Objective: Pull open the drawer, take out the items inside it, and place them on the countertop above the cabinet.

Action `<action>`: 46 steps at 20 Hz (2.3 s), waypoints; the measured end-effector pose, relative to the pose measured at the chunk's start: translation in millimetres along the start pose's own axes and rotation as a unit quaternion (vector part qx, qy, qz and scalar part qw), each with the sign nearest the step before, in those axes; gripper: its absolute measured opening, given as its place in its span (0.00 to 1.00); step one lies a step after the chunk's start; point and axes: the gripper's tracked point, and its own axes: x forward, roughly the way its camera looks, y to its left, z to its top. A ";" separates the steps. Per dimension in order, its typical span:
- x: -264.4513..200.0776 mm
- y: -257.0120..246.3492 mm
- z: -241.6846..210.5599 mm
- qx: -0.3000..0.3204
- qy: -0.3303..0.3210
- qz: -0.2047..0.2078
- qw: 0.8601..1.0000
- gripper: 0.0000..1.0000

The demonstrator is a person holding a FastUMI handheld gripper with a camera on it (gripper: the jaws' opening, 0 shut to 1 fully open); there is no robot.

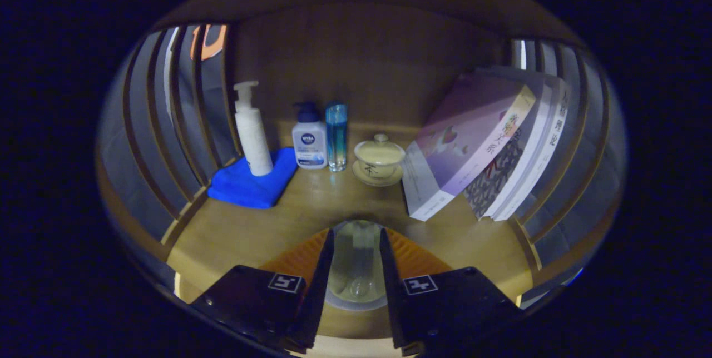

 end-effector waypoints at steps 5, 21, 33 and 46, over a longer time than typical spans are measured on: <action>-70.0 8.8 -2.1 0.005 -0.044 0.039 0.998 0.71; -231.1 25.2 -84.1 0.003 -0.162 0.125 0.979 0.97; -280.7 -6.0 -154.9 0.016 -0.228 0.097 0.969 0.99; -341.7 -28.4 -209.4 -0.022 -0.257 0.080 0.963 0.99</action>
